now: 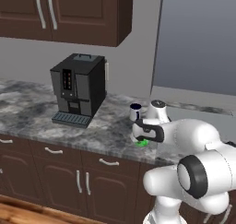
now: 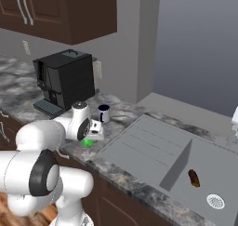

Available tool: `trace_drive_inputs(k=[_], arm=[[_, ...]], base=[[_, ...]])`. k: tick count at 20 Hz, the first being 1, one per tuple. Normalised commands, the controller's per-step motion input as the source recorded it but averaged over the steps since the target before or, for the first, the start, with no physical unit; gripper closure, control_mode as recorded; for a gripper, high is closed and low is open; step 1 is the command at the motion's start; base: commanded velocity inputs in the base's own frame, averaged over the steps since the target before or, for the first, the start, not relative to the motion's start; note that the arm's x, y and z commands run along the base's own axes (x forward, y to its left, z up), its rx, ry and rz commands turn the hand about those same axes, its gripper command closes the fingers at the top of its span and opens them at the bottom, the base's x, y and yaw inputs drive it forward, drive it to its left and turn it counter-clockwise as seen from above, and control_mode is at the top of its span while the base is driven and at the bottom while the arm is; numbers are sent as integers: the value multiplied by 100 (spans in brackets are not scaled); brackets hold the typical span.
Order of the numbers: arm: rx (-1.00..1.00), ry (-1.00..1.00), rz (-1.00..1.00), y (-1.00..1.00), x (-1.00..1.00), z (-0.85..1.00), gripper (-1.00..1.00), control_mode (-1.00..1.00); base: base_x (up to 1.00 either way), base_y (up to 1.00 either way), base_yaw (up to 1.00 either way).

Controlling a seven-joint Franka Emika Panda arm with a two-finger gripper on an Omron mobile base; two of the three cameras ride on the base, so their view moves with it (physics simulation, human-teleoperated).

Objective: Clear the mugs and bowl far away from the sink.

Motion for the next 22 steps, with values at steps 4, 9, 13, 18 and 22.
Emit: trace_drive_inputs(k=[4,9,13,18,22], arm=[[0,0,0,1,23,-11,-100,-100],[0,-2,0,3,-8,-9,100,-100],[0,-5,0,0,-26,-4,100,-100],[0,-1,0,4,-34,-13,100,-100],[0,0,-4,3,-32,-2,100,-100]], base=[[0,0,0],[0,0,0],[0,0,0],[0,0,0],[0,0,0]])
